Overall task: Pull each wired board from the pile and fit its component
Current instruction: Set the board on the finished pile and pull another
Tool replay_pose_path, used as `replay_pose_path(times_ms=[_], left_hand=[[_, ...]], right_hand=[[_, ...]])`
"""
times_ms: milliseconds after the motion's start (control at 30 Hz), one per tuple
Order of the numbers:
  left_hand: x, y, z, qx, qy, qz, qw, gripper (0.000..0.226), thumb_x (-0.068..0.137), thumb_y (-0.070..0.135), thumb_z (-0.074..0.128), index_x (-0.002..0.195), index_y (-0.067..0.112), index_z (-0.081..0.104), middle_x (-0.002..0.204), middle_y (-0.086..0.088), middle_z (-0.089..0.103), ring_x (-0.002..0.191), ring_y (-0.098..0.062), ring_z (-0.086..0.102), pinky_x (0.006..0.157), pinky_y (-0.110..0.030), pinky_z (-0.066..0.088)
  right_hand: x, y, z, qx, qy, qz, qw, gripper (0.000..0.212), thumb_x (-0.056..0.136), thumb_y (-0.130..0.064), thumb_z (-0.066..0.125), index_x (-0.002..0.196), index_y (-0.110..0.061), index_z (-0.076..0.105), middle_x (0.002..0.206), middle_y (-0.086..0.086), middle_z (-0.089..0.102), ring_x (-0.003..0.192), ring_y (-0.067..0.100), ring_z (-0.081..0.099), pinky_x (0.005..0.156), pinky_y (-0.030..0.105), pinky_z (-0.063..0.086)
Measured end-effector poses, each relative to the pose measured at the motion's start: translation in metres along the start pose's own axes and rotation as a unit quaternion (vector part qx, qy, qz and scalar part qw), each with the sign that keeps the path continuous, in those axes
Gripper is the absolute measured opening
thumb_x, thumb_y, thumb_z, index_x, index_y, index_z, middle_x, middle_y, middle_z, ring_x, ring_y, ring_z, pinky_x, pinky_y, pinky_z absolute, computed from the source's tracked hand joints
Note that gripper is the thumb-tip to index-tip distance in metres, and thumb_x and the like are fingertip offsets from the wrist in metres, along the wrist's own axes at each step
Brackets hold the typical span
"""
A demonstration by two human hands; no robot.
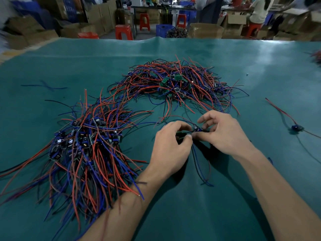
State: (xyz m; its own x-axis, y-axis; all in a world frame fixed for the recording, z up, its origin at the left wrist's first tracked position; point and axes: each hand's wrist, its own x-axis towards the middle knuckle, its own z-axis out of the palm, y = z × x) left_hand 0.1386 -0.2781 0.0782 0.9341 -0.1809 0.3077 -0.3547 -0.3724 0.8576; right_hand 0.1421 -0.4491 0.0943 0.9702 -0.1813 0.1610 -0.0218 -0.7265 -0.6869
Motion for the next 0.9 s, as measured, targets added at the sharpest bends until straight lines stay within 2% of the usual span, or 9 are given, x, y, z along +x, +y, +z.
replay_pose_path(times_ms=[133, 267, 367, 433, 533, 600, 733, 833, 900], left_hand=[[-0.001, -0.001, -0.002, 0.002, 0.025, 0.029, 0.999, 0.017, 0.085, 0.006, 0.066, 0.097, 0.014, 0.075, 0.102, 0.006, 0.073, 0.106, -0.009, 0.060, 0.101, -0.033, 0.046], [-0.003, 0.001, -0.005, -0.019, 0.033, 0.057, 0.998, 0.017, 0.084, 0.008, 0.063, 0.094, 0.016, 0.075, 0.100, 0.009, 0.073, 0.106, -0.004, 0.056, 0.099, -0.029, 0.045], [-0.004, 0.002, -0.005, -0.035, 0.043, 0.054, 0.997, 0.020, 0.083, 0.019, 0.058, 0.093, 0.016, 0.076, 0.095, 0.009, 0.073, 0.094, 0.001, 0.059, 0.090, -0.024, 0.048], [-0.004, 0.002, -0.005, -0.064, 0.037, 0.043, 0.996, 0.021, 0.084, 0.022, 0.057, 0.091, 0.016, 0.075, 0.090, 0.009, 0.073, 0.083, 0.000, 0.062, 0.079, -0.021, 0.051], [-0.004, 0.001, -0.002, -0.093, 0.018, 0.027, 0.995, 0.021, 0.087, 0.025, 0.056, 0.092, 0.018, 0.075, 0.085, 0.009, 0.074, 0.078, -0.004, 0.066, 0.072, -0.021, 0.053], [-0.002, 0.000, 0.000, -0.130, -0.002, -0.010, 0.991, 0.022, 0.090, 0.030, 0.054, 0.095, 0.021, 0.074, 0.088, 0.008, 0.075, 0.083, -0.008, 0.069, 0.075, -0.031, 0.057], [-0.001, 0.001, 0.001, -0.228, -0.039, -0.068, 0.971, 0.037, 0.095, 0.047, 0.048, 0.101, 0.019, 0.071, 0.090, -0.007, 0.077, 0.080, -0.022, 0.073, 0.062, -0.033, 0.054], [0.001, 0.000, -0.001, -0.248, -0.062, -0.086, 0.963, 0.047, 0.095, 0.049, 0.055, 0.094, 0.005, 0.071, 0.082, -0.025, 0.071, 0.067, -0.025, 0.061, 0.057, -0.031, 0.050], [0.002, -0.004, -0.002, -0.244, -0.068, -0.088, 0.963, 0.029, 0.098, 0.032, 0.065, 0.094, 0.005, 0.072, 0.073, -0.009, 0.072, 0.062, -0.014, 0.059, 0.052, -0.023, 0.048]], right_hand=[[0.003, 0.006, -0.001, -0.020, 0.000, -0.003, 1.000, 0.030, 0.063, -0.037, 0.095, 0.086, -0.034, 0.075, 0.071, -0.011, 0.063, 0.056, -0.003, 0.053, 0.055, 0.012, 0.034], [0.007, 0.013, -0.013, 0.035, 0.133, 0.035, 0.990, 0.019, 0.071, -0.037, 0.090, 0.079, -0.031, 0.074, 0.069, -0.012, 0.066, 0.056, 0.002, 0.054, 0.064, 0.027, 0.046], [0.007, 0.011, -0.031, 0.147, 0.283, 0.024, 0.948, 0.009, 0.083, -0.026, 0.081, 0.091, -0.026, 0.076, 0.077, -0.010, 0.073, 0.069, 0.006, 0.061, 0.077, 0.037, 0.056], [0.004, 0.005, -0.046, 0.338, 0.321, -0.006, 0.885, 0.009, 0.087, -0.013, 0.075, 0.090, -0.021, 0.074, 0.077, -0.013, 0.073, 0.070, 0.004, 0.062, 0.068, 0.027, 0.052], [-0.003, -0.009, -0.058, 0.628, 0.189, 0.010, 0.755, 0.008, 0.084, -0.011, 0.068, 0.086, -0.018, 0.071, 0.083, -0.005, 0.072, 0.067, 0.008, 0.061, 0.061, 0.019, 0.044], [-0.008, -0.019, -0.054, 0.678, 0.081, 0.069, 0.727, 0.012, 0.080, -0.018, 0.066, 0.091, -0.016, 0.070, 0.084, -0.006, 0.069, 0.066, 0.003, 0.059, 0.052, 0.012, 0.042], [-0.017, -0.037, -0.020, 0.597, -0.086, 0.127, 0.788, 0.017, 0.078, -0.023, 0.067, 0.093, -0.015, 0.063, 0.073, 0.000, 0.066, 0.049, 0.001, 0.048, 0.033, 0.009, 0.031], [-0.019, -0.042, 0.007, 0.510, -0.077, 0.134, 0.846, 0.019, 0.072, -0.024, 0.076, 0.080, -0.014, 0.063, 0.068, 0.002, 0.062, 0.045, 0.006, 0.050, 0.035, 0.014, 0.034], [-0.020, -0.041, 0.015, 0.495, -0.038, 0.127, 0.859, 0.018, 0.072, -0.021, 0.078, 0.078, -0.010, 0.065, 0.065, 0.005, 0.059, 0.045, 0.008, 0.049, 0.038, 0.016, 0.038]])
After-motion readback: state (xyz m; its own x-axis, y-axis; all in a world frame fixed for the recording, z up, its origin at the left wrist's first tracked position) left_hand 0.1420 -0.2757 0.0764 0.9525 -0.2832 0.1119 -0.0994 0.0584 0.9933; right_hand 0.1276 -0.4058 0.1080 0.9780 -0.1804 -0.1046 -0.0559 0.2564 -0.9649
